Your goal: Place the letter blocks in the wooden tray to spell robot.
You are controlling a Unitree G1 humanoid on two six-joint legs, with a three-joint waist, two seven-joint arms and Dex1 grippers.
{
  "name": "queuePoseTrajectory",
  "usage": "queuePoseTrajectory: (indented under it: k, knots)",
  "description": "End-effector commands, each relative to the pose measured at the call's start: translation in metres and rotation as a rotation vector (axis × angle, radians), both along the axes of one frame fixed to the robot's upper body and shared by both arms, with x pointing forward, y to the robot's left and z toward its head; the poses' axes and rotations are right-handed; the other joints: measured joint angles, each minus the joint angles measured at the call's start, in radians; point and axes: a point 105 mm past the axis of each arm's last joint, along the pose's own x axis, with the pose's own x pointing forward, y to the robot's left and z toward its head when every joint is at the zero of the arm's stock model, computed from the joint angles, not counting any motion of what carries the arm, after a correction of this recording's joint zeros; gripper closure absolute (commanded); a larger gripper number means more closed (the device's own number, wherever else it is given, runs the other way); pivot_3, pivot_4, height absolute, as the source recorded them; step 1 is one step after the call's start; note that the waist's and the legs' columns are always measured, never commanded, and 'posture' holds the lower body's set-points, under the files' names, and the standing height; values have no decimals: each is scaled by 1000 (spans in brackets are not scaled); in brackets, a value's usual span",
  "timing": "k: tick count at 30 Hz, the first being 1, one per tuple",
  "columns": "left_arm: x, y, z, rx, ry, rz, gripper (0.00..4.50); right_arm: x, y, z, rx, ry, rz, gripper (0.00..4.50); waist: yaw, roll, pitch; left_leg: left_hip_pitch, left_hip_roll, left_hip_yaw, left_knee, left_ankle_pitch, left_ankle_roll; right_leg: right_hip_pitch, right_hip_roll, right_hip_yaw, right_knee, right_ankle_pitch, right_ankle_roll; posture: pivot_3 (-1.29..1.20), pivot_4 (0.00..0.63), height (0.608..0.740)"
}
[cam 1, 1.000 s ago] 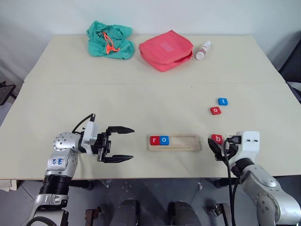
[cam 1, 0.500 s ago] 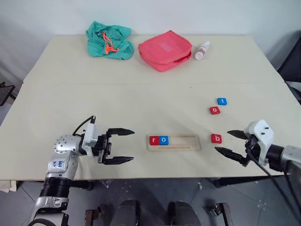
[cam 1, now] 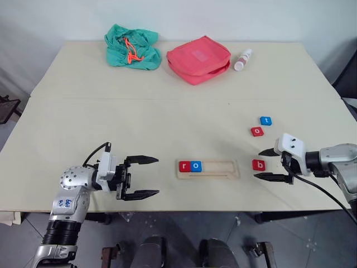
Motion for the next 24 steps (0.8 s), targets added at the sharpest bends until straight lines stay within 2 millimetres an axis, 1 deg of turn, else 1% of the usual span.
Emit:
queuePoseTrajectory:
  k: [1, 2, 3, 6, 7, 8, 10, 12, 14, 17, 19, 20, 21, 23, 24]
  knots:
    - [-3, 3, 9, -11, -39, 14, 0, 2, -1, 3, -17, -12, 9, 1253, 0, 0, 0, 0, 0, 0, 0, 0, 0, 0, 0, 0, 0, 0, 0, 0, 150, 740]
    - [-3, 3, 9, -12, -40, 16, 0, 3, -1, 5, -15, -20, 9, 1484, -1, 0, 0, 0, 0, 0, 0, 0, 0, 0, 0, 0, 0, 0, 0, 0, 150, 740]
    - [-3, 3, 9, -13, -40, 18, 0, 4, 1, 8, -6, -34, 11, 1911, -1, 0, 0, 0, 0, 0, 0, 0, 0, 0, 0, 0, 0, 0, 0, 0, 150, 740]
    - [-3, 2, 8, -17, -42, 21, 0, 7, 8, 20, 25, -78, 12, 2924, -1, 0, 0, 0, 0, 0, 0, 0, 0, 0, 0, 0, 0, 0, 0, 0, 150, 740]
    - [-3, 1, 8, -18, -43, 22, 0, 7, 9, 23, 29, -86, 13, 3037, -2, 0, 0, 0, 0, 0, 0, 0, 0, 0, 0, 0, 0, 0, 0, 0, 150, 740]
    - [-2, 1, 8, -19, -43, 21, 0, 7, 13, 29, 38, -104, 20, 3033, -2, 0, 0, 0, 0, 0, 0, 0, 0, 0, 0, 0, 0, 0, 0, 0, 150, 740]
    - [-1, 0, 8, -23, -43, 15, 0, 5, 31, 48, 86, -146, 55, 3033, -2, 0, 0, 0, 0, 0, 0, 0, 0, 0, 0, 0, 0, 0, 0, 0, 150, 740]
    - [1, -1, 8, -24, -42, 8, 0, 1, 49, 61, 114, -155, 91, 3033, -2, 0, 0, 0, 1, 0, 0, 0, 0, 0, 1, 0, 0, 0, 0, 0, 150, 740]
    - [4, -1, 8, -22, -42, 5, 0, -1, 61, 61, 71, -144, 111, 3033, -2, 0, 0, 0, 1, 0, 0, 0, 0, 0, 1, 0, 0, 0, 0, 0, 150, 740]
    - [7, -2, 8, -21, -46, 5, 0, -5, 89, 62, 52, -132, 187, 3033, -1, 0, 0, 0, 1, -1, 0, 0, 0, 0, 1, 0, 0, 0, 0, 0, 150, 740]
    - [9, -3, 8, -22, -48, 4, 0, -5, 104, 62, 75, -117, 208, 3033, -2, 0, 0, 0, 0, -1, 0, 0, 0, 0, 1, 0, 0, 0, 0, 0, 150, 740]
    - [9, -3, 8, -22, -48, 3, 0, -4, 108, 62, 83, -108, 204, 3033, -2, 0, 0, 0, 0, -1, 0, 0, 0, 0, 1, 0, 0, 0, 0, 0, 150, 740]
    - [10, -4, 8, -21, -49, 1, 0, -3, 112, 61, 92, -94, 205, 3033, -1, 0, 0, 0, 0, -1, 0, 0, 0, 0, 0, 0, 0, 0, 0, 0, 150, 740]
    - [9, -4, 8, -23, -55, 2, 0, -3, 128, 51, 87, -71, 253, 3033, -2, 0, 0, 0, 0, -1, 0, 0, 0, 0, 0, 0, 0, 0, 0, 0, 150, 740]
    - [9, -3, 9, -22, -57, 5, 0, -3, 133, 47, 77, -62, 270, 3033, -3, 0, 0, 0, 0, -1, 0, 0, 0, 0, 0, 0, 0, 0, 0, 0, 150, 740]
